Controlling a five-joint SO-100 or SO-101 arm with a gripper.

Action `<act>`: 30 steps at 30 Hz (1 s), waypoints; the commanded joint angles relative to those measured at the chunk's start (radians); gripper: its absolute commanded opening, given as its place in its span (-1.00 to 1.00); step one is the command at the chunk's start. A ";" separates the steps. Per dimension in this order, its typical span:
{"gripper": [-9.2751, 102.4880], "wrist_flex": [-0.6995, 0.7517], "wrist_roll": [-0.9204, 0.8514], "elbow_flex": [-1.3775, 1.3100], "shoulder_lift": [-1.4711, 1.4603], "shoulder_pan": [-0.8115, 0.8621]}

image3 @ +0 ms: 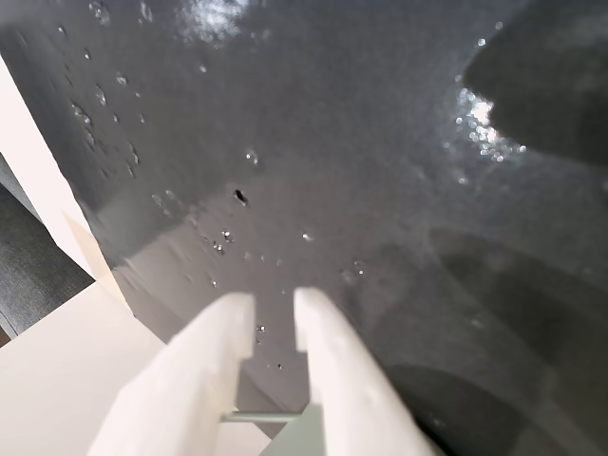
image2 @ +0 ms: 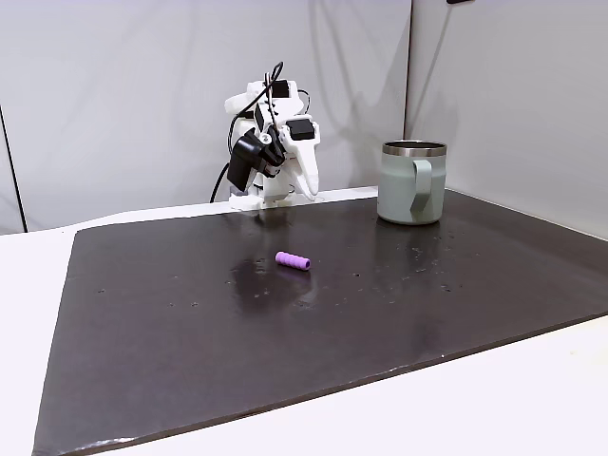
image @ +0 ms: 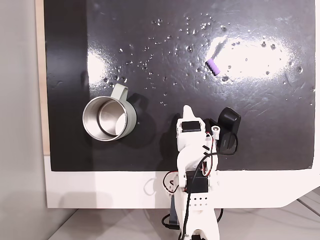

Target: Grasp a pengrip and put it in the cup.

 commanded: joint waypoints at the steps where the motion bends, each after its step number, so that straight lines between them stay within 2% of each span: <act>1: -0.83 -0.029 -0.035 -0.006 0.008 -0.023; 9: -0.83 -0.031 -0.029 -0.012 0.008 -0.009; 17: -0.83 -0.002 -0.046 -0.307 -0.041 0.005; 23: -0.83 -0.015 -0.046 -0.764 -0.486 0.083; 30: -0.83 0.051 -0.044 -1.233 -0.937 0.192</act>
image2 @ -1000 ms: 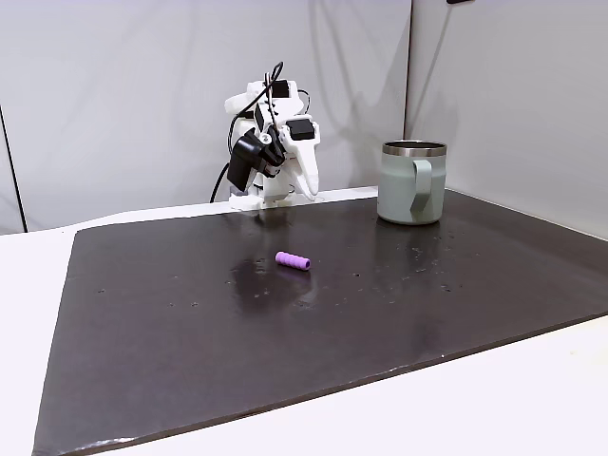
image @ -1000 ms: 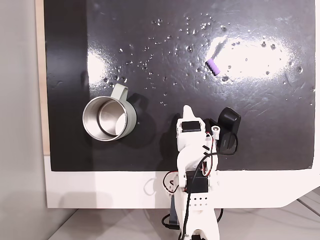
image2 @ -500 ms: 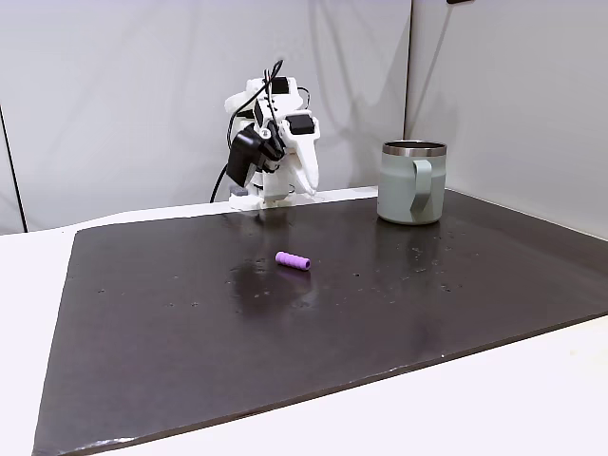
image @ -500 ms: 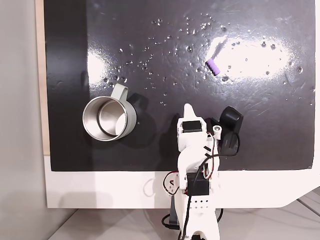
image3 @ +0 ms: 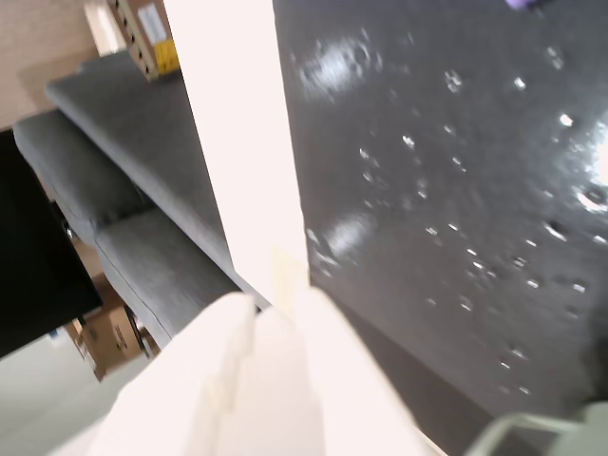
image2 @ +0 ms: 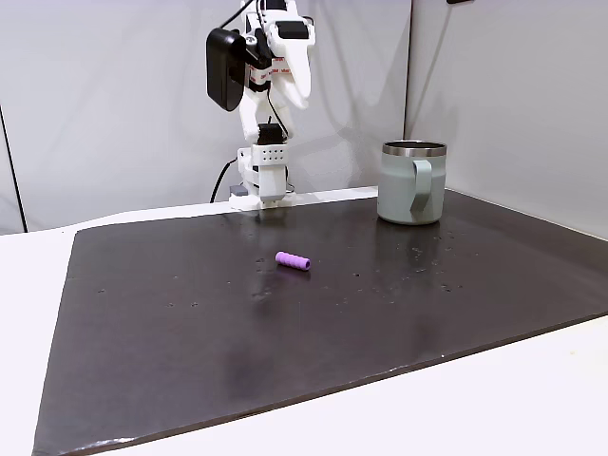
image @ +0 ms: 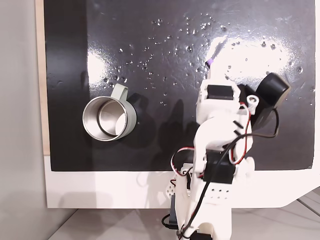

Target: Grasp a pengrip and put it in the cup.

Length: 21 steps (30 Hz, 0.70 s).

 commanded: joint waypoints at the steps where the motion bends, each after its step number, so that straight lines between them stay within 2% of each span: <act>1: -0.83 0.011 -0.011 -0.239 -0.173 0.054; 10: -0.83 0.014 0.031 -0.377 -0.477 0.175; 17: -0.83 0.179 0.054 -0.635 -0.778 0.209; 21: -0.83 0.193 0.054 -0.698 -0.897 0.229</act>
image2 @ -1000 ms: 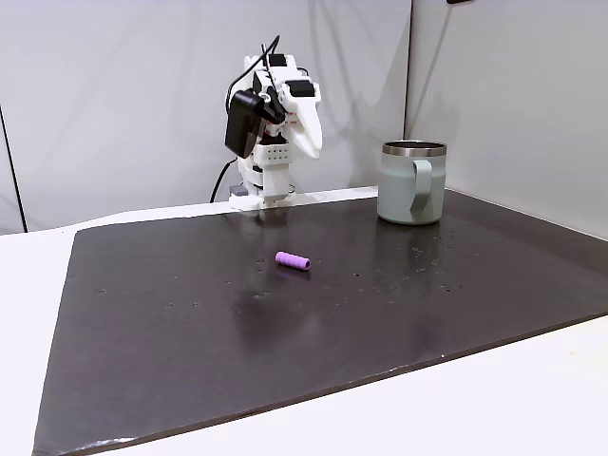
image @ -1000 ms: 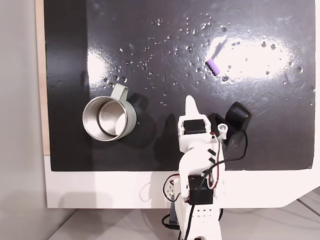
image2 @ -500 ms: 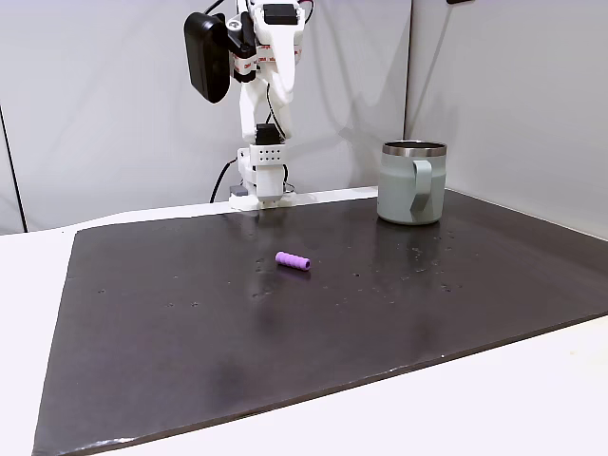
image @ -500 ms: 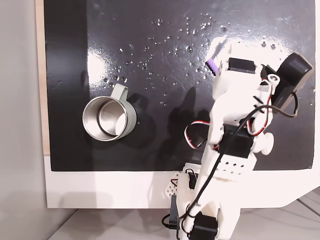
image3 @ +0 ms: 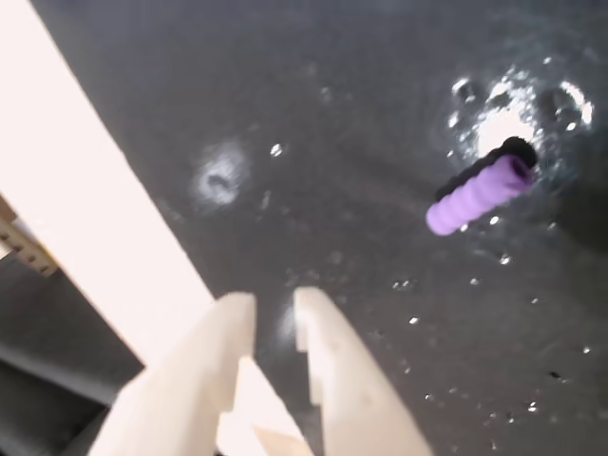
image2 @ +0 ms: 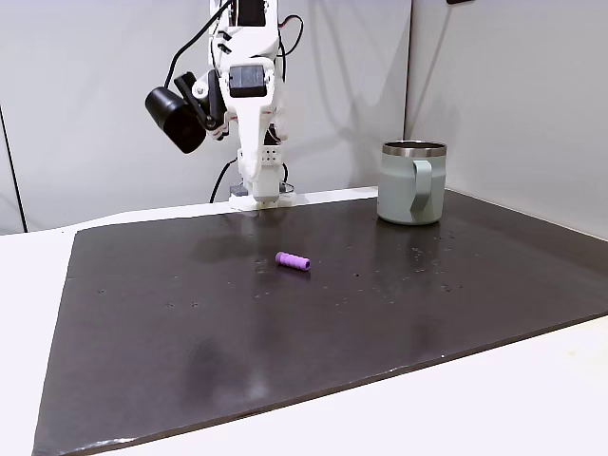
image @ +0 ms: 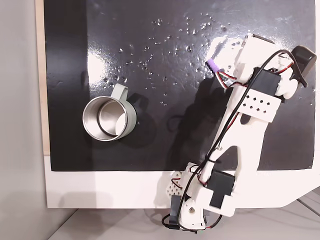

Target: Grasp a pengrip and put it in the cup.

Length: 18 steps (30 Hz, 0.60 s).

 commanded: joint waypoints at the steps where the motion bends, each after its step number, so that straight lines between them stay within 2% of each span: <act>1: -0.83 0.009 0.006 -0.109 -0.071 0.021; 5: -0.83 0.011 0.008 -0.181 -0.198 0.034; 18: -0.52 0.150 0.058 -0.207 -0.262 -0.060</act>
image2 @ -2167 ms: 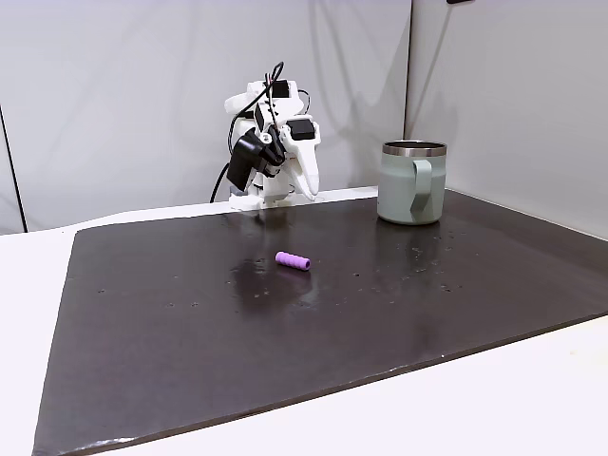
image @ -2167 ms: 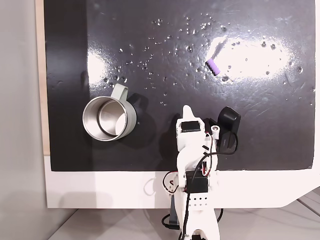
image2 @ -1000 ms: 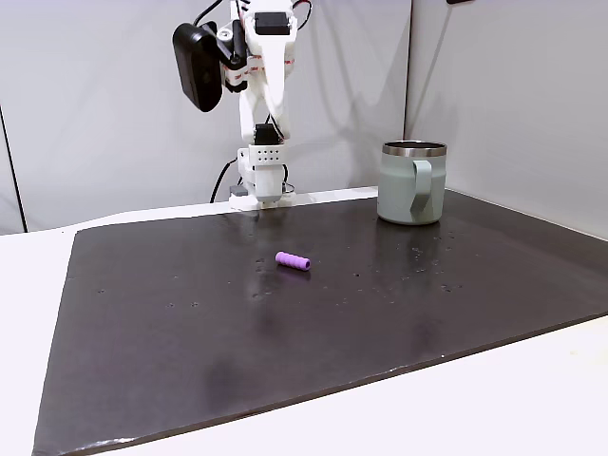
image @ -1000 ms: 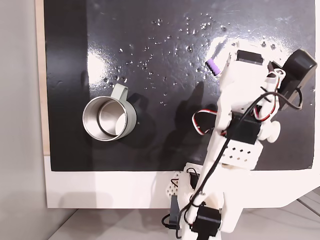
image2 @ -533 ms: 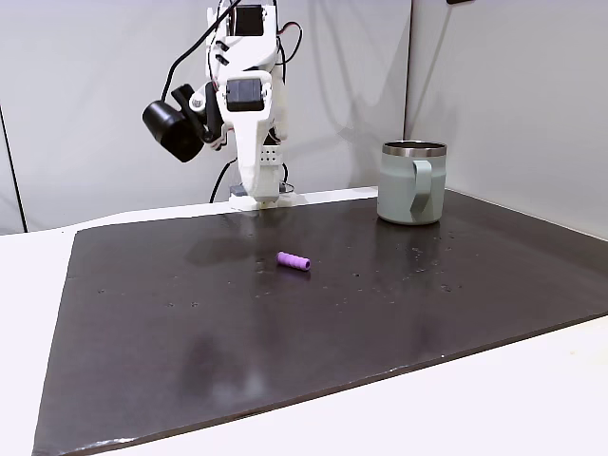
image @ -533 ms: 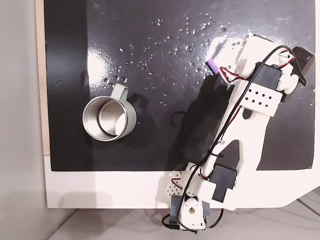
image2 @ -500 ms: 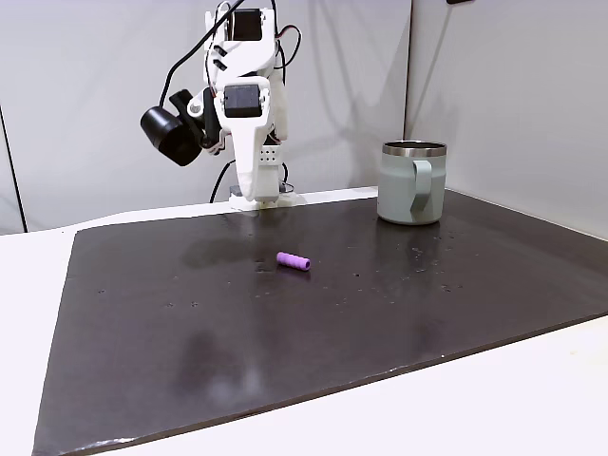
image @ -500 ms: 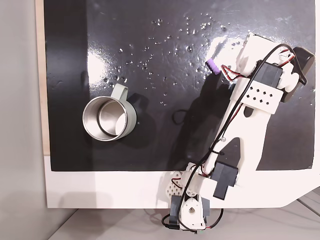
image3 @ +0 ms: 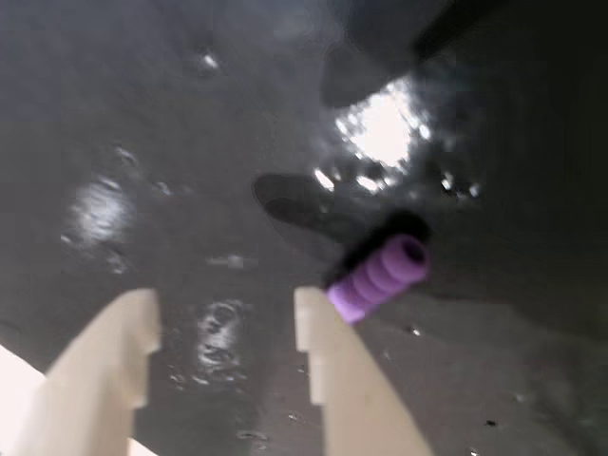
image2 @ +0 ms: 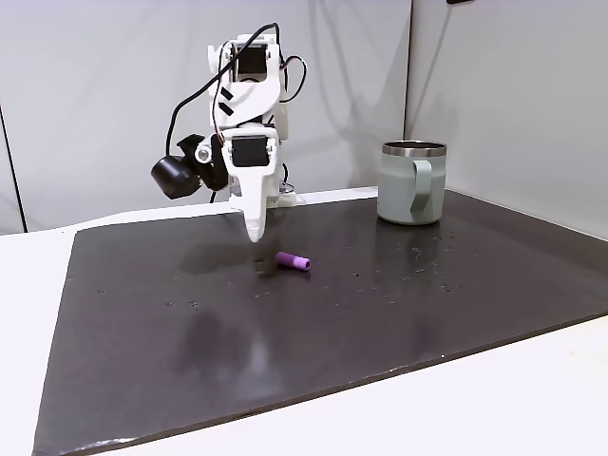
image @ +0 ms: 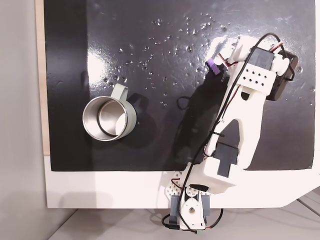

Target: Grasp a pengrip and put it in the cup.

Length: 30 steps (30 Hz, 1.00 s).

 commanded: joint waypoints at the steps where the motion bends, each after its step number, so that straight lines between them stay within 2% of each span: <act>1: -0.50 0.057 0.046 -0.071 0.012 -0.040; 8: -0.49 0.202 0.202 -0.104 -0.041 -0.091; 14: -0.49 0.232 0.261 -0.132 -0.110 -0.103; 24: -0.51 0.390 0.281 -0.495 -0.391 -0.118; 27: -0.63 0.402 0.275 -0.528 -0.423 -0.129; 30: -0.83 0.410 0.273 -0.528 -0.425 -0.135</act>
